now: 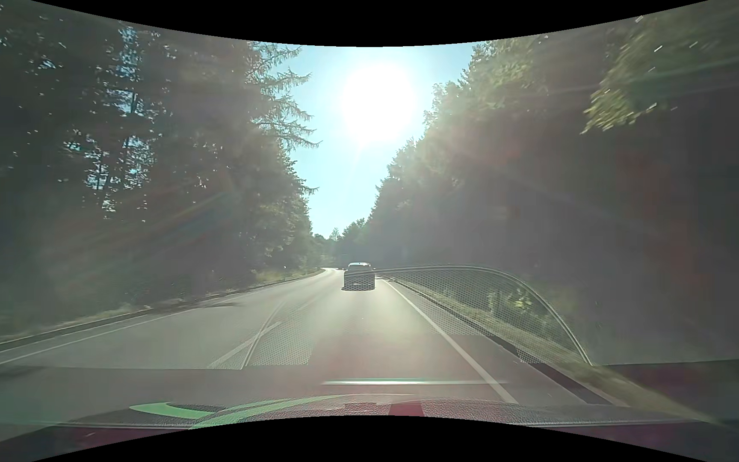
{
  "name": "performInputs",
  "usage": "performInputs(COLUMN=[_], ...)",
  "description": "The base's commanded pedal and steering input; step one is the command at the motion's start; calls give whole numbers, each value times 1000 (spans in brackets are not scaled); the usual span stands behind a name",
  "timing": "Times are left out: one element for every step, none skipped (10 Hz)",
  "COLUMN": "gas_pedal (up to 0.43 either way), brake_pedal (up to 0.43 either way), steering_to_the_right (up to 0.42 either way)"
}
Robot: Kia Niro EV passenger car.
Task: Follow the waypoints while adhering to traffic rules and regulations
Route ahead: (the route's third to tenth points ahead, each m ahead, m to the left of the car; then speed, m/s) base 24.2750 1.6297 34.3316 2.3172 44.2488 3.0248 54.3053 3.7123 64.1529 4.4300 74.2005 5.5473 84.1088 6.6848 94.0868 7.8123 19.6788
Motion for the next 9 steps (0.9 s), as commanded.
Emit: performInputs(gas_pedal=[87, 87, 87, 87, 87, 87, 87, 87, 87], brake_pedal=[0, 0, 0, 0, 0, 0, 0, 0, 0], steering_to_the_right=[-7, -7, -7, -7, -8, -8, -8, -8, -7])
